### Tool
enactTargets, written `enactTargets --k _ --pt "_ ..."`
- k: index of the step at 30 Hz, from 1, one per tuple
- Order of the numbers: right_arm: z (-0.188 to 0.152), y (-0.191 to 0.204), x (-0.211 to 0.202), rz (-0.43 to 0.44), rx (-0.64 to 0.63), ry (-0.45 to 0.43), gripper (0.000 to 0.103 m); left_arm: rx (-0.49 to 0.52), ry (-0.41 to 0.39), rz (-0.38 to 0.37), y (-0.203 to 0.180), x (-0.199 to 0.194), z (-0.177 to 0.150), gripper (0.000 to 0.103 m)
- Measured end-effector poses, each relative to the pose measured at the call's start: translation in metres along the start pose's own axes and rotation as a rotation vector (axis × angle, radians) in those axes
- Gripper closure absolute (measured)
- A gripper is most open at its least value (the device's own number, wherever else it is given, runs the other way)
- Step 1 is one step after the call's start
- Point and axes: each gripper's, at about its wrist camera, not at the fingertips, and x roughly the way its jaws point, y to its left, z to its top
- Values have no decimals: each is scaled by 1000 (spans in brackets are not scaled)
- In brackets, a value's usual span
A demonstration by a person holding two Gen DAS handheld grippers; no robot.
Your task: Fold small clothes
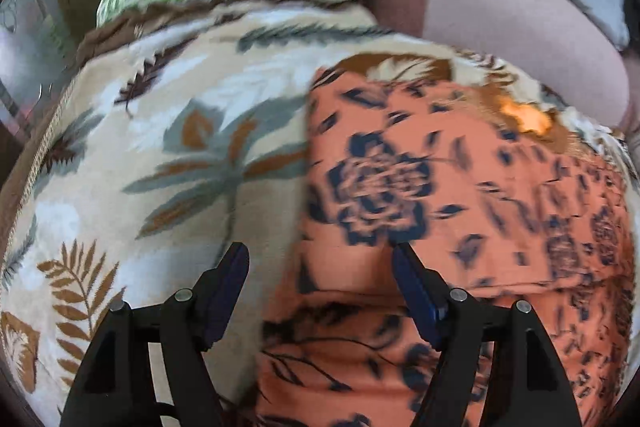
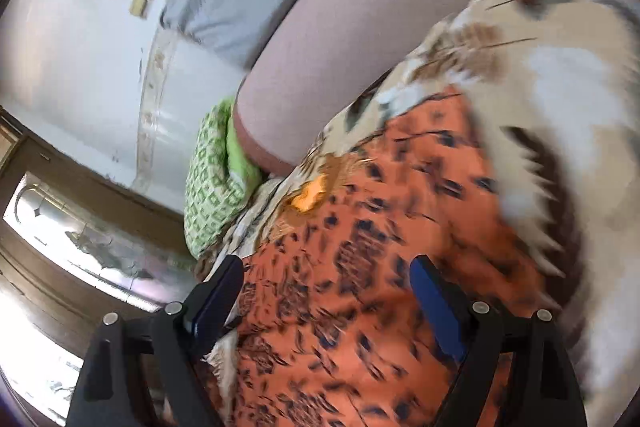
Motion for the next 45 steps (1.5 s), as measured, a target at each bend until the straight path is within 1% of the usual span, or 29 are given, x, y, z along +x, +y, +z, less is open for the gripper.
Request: enactTargets --k 1,2,4,6,7,8,9,11,12,13,14,15,17,19,20,21,22,23,25,27,30,32,34,35,37,38,40,42,45 --pt "8 -2 20 48 5 76 16 1 17 0 2 5 -3 27" --pt "14 -6 37 15 -14 113 16 3 23 -2 3 10 -3 25" --pt "22 -34 66 -242 7 160 19 27 -7 19 2 11 -1 25" --pt "28 -47 65 -217 105 120 19 21 -18 60 7 5 5 29" --pt "30 -36 60 -229 85 99 18 13 -51 74 10 -2 7 30" --pt "31 -13 55 -220 -9 72 17 6 -96 64 12 -10 10 30" --pt "31 -2 54 -191 -55 72 17 7 -130 28 12 -17 14 30" --pt "33 9 62 -136 -100 97 17 46 -129 -9 3 -16 21 30" --pt "35 3 67 -150 -99 108 17 87 -116 -32 -5 -9 23 30" --pt "36 -7 75 -195 -89 120 17 105 -97 -28 -8 -2 23 30" --pt "39 -34 85 -312 -36 135 17 122 -48 16 -11 12 24 30" --pt "38 -47 86 -287 11 121 20 115 8 84 -8 30 24 28" --pt "37 -39 75 -246 25 68 19 15 12 33 8 32 27 26" --pt "35 -20 70 -204 -58 66 18 -12 -17 36 11 22 31 26" --pt "34 -12 71 -179 -112 70 18 -3 -70 47 9 14 31 26" --pt "35 -15 73 -204 -128 72 17 12 -95 55 6 12 30 26" --pt "38 -30 81 -310 -101 91 17 34 -93 83 2 16 29 26" --pt "40 -45 86 -341 -53 107 19 50 -30 126 1 28 29 25" --pt "39 -43 72 -290 -9 33 19 -39 0 78 15 30 31 25" --pt "33 -22 64 -305 -81 31 18 -62 -25 78 20 16 34 26" --pt "8 2 50 -245 -164 72 18 -15 -109 63 16 -13 24 26" --pt "-9 6 49 -235 -209 103 17 29 -129 52 11 -20 16 25" --pt "-12 -15 61 -307 -179 146 16 91 -81 130 1 -6 8 25" --pt "-10 -32 68 -333 -105 171 17 97 13 184 2 14 5 23" --pt "-9 -25 58 -325 -81 121 17 11 23 134 14 16 4 23" --pt "-14 -5 47 -331 -117 93 17 -26 29 120 19 5 4 24" --pt "-25 26 28 -289 -196 59 17 -20 -11 87 22 -17 1 24" --pt "-48 51 -2 -302 -258 32 17 13 -75 61 25 -49 -13 24" --pt "-84 59 -55 -343 -305 -4 16 3 -148 7 39 -95 -49 23"
